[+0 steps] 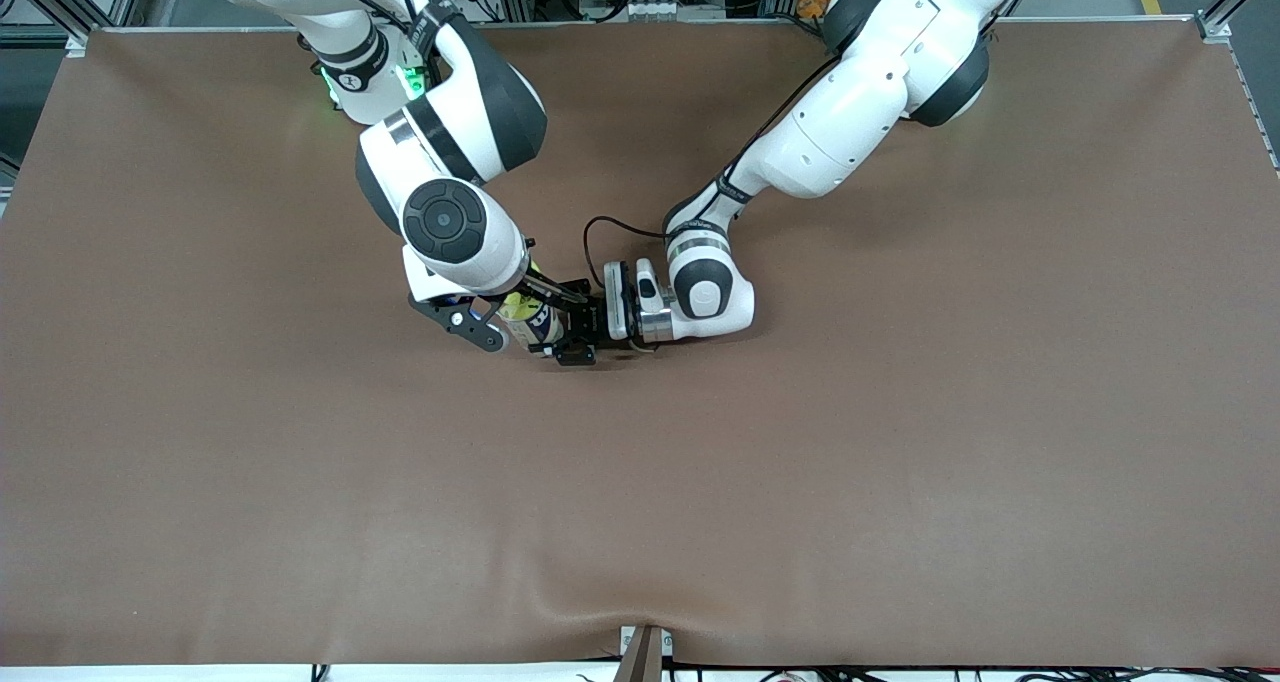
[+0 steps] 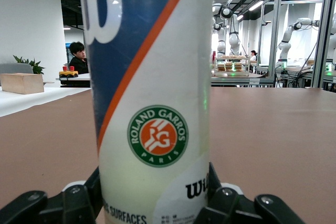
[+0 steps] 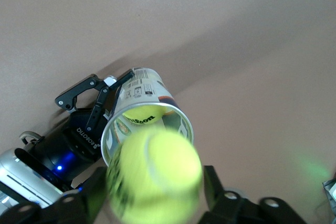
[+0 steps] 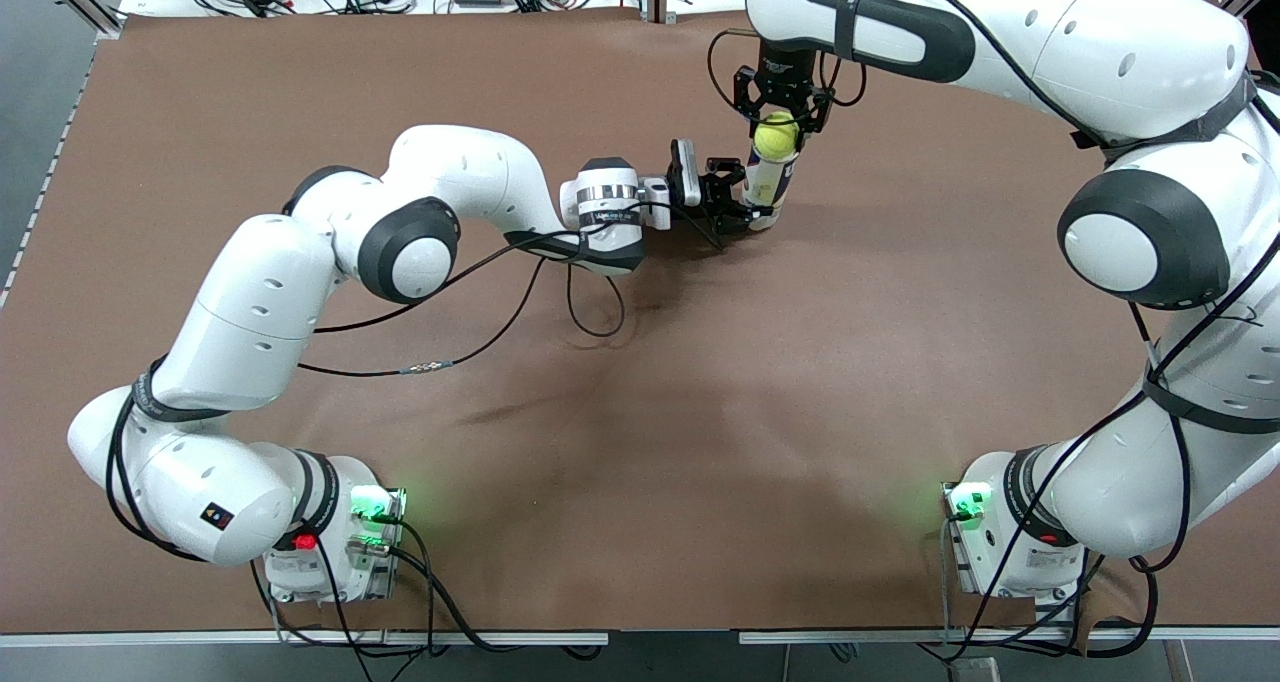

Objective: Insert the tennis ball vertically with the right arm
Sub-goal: 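Carry the second ball to the can and insert it with the right gripper, then withdraw the right gripper while the left gripper stands the can upright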

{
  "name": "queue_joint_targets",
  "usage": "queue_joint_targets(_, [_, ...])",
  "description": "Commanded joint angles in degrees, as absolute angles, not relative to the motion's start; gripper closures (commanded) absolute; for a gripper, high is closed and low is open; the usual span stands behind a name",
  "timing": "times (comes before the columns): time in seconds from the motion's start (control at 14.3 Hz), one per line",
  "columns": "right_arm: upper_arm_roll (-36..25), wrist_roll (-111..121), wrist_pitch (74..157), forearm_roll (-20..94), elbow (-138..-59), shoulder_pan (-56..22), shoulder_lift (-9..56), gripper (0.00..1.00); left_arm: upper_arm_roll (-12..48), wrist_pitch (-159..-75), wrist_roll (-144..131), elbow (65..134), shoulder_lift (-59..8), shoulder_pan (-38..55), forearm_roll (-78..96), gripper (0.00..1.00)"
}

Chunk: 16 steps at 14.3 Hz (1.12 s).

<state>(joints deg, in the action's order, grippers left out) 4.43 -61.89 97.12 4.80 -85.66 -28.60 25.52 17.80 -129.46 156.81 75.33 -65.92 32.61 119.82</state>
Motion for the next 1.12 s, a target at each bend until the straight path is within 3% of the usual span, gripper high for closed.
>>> queue_joint_targets(0.0, [3.69, -62.84, 97.47, 5.01, -86.66, -28.92, 24.52, 0.0, 17.31, -130.17, 163.3, 74.97, -67.24, 32.61, 121.82, 0.27])
queue_joint_targets(0.56, [3.34, -56.37, 96.86, 4.75, -86.66, -25.24, 23.73, 0.0, 17.31, -130.17, 163.13, 74.97, -67.15, 32.61, 121.73, 0.26])
queue_joint_targets(0.7, [3.34, -52.4, 95.89, 4.83, -86.66, -22.69, 23.29, 0.0, 17.31, -130.17, 162.95, 74.97, -67.15, 32.43, 121.64, 0.11])
queue_joint_targets(0.91, [3.34, -45.73, 95.19, 4.75, -86.75, -19.0, 22.59, 0.0, 17.31, -130.17, 162.95, 74.97, -67.15, 32.52, 121.73, 0.1])
queue_joint_targets(0.98, [3.34, -43.18, 95.19, 4.75, -86.75, -17.59, 22.41, 0.0, 17.31, -130.17, 162.95, 74.97, -67.15, 32.52, 121.73, 0.0])
queue_joint_targets(1.05, [3.34, -40.28, 94.92, 4.75, -86.84, -16.1, 22.24, 0.0, 17.31, -130.17, 163.12, 75.06, -67.15, 32.52, 121.73, 0.0])
